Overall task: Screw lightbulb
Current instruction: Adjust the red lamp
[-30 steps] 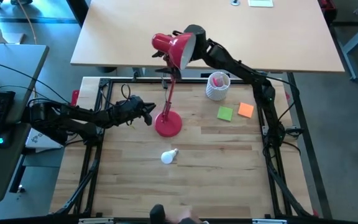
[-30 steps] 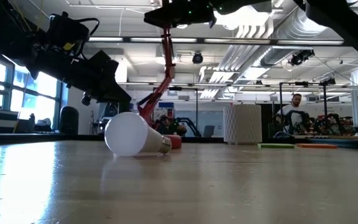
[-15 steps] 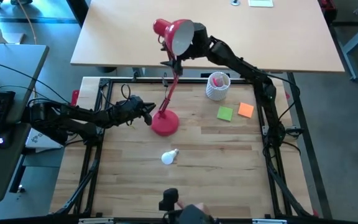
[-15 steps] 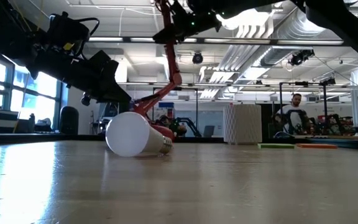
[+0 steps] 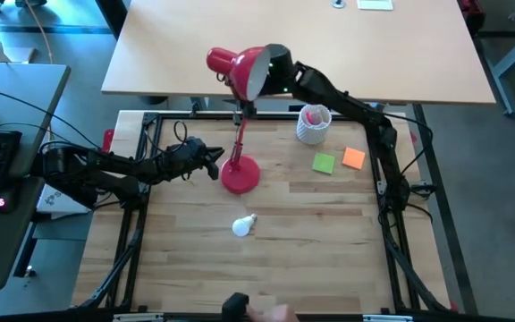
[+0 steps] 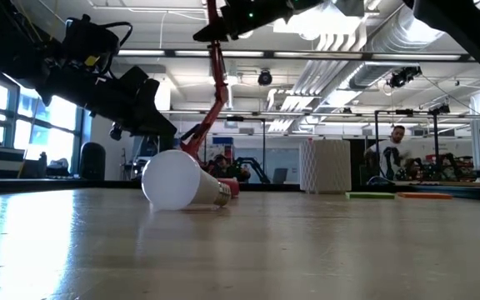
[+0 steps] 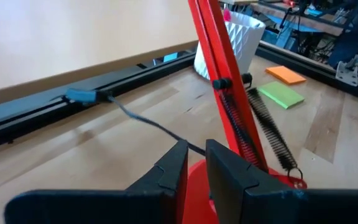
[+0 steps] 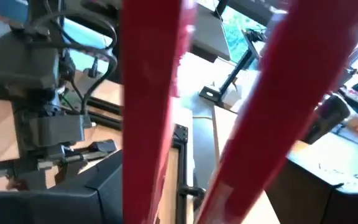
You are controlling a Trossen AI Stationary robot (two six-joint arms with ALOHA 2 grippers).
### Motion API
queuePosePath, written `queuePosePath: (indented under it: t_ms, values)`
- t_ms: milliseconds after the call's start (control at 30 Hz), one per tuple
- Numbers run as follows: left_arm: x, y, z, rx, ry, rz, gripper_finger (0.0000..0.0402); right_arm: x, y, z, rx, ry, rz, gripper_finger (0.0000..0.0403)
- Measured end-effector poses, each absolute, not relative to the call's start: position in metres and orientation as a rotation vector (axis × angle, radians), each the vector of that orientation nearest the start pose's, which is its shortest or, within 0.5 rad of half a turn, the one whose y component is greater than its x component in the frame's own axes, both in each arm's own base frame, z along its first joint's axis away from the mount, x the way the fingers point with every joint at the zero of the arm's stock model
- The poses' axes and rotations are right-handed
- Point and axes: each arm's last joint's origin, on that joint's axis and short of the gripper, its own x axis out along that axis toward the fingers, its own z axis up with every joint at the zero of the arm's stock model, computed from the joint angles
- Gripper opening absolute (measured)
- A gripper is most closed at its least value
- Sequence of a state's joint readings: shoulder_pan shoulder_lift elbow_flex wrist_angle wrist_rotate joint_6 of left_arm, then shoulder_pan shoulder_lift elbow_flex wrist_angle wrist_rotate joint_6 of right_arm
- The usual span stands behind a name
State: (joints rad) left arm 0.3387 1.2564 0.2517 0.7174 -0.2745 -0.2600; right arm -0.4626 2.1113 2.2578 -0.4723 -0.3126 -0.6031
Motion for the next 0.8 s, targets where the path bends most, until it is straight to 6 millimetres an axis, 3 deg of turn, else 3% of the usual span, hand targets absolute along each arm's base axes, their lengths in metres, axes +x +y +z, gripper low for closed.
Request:
queuePosePath:
  t_ms: [333, 533, 800]
  values:
    - [0.198, 0.078, 0.154, -0.258, 0.203, 0.641, 0.0051, 0.433, -0.192, 0.398, -0.531, 0.404, -0.126, 0.0289]
    - [0.199, 0.077, 0.155, -0.243, 0.191, 0.635, 0.0051, 0.427, -0.202, 0.399, -0.496, 0.364, -0.038, 0.0289]
    - [0.209, 0.069, 0.170, -0.065, 0.080, 0.624, 0.0054, 0.419, -0.212, 0.394, -0.450, 0.385, 0.035, 0.0289]
